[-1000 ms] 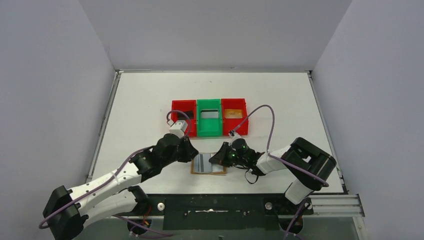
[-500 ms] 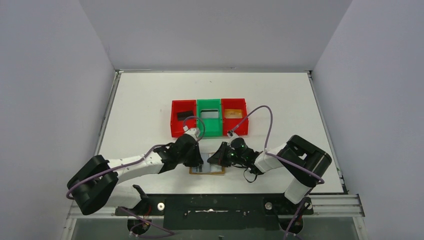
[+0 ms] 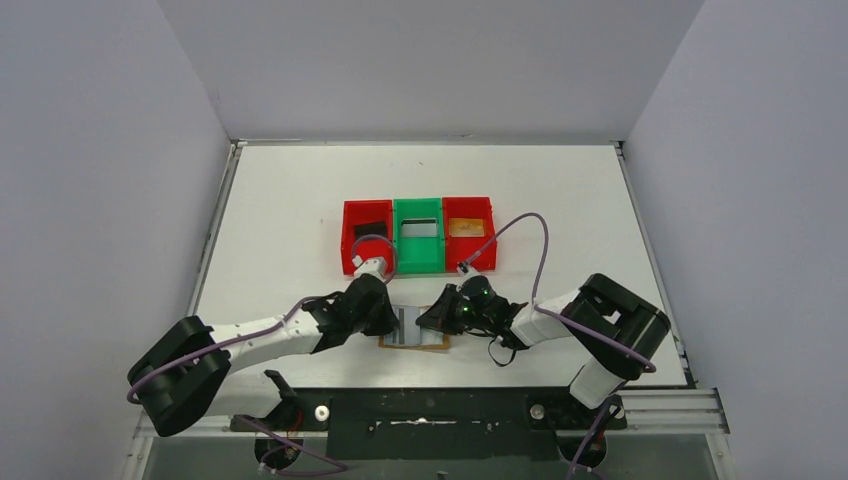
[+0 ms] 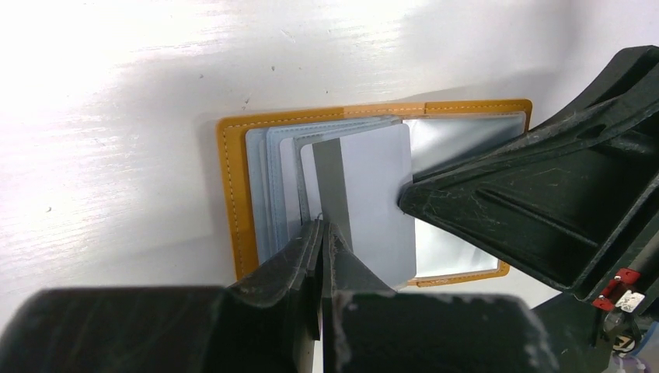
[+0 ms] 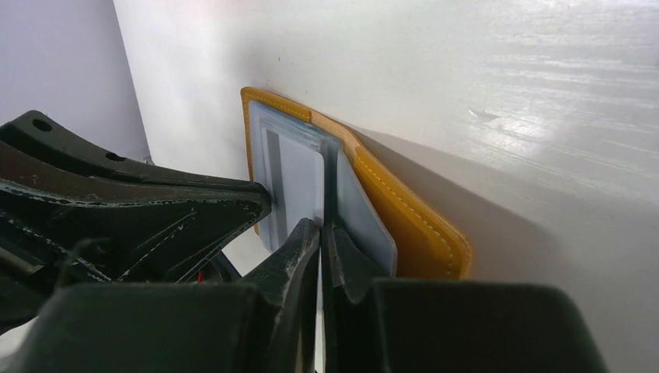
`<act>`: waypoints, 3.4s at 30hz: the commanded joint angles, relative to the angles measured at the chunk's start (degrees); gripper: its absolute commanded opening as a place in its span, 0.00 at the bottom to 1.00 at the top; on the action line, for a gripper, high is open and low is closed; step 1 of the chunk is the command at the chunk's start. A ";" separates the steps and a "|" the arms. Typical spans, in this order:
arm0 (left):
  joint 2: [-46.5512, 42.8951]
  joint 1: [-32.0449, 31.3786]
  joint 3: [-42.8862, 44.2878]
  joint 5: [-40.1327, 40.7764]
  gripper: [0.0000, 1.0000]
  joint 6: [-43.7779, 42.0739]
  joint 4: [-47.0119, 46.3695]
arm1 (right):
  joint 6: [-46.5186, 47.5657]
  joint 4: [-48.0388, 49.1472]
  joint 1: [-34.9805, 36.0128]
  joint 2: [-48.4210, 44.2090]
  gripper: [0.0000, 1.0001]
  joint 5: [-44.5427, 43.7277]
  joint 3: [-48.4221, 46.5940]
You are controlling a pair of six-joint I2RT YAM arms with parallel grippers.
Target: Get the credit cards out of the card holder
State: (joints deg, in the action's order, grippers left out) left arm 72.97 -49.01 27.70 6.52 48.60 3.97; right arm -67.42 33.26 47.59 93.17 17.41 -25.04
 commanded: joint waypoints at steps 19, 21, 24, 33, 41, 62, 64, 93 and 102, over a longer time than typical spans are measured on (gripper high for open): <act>6.76 0.41 -0.05 3.56 0.00 0.36 7.10 | 0.18 -6.97 -2.77 -5.46 0.00 -0.95 0.49; 7.23 0.41 0.69 3.68 0.00 0.23 7.61 | 0.37 -8.40 -2.84 -6.18 0.00 -1.70 0.77; 7.78 0.42 2.04 3.80 0.00 -0.27 8.03 | 0.44 -11.02 -3.09 -7.48 0.00 -3.68 1.75; 9.64 0.15 2.12 1.61 0.00 -0.92 6.54 | 0.72 -5.33 -4.43 -6.89 0.03 -0.22 4.16; 9.59 -0.31 2.60 -0.19 0.00 -1.48 5.42 | -2.62 2.31 -3.12 -2.67 0.25 0.56 3.54; 4.90 -0.35 -1.32 -1.21 0.00 -0.08 1.80 | -7.41 14.62 0.34 -2.02 0.15 -5.38 10.26; 4.90 -0.36 -1.67 -1.51 0.00 -0.10 1.40 | -7.29 16.26 0.68 -1.04 0.21 -4.91 9.44; 2.50 -0.31 0.04 0.25 0.00 -0.13 6.29 | -6.90 -1.01 -2.00 -15.83 0.00 -9.59 13.17; -4.45 -0.29 1.17 0.94 0.03 -0.77 7.66 | 5.81 -16.70 -2.00 -33.16 0.00 -15.47 8.36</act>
State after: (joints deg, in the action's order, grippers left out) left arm 72.01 -49.08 28.42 5.98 48.84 7.14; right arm -70.08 23.92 45.78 66.57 6.76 -12.75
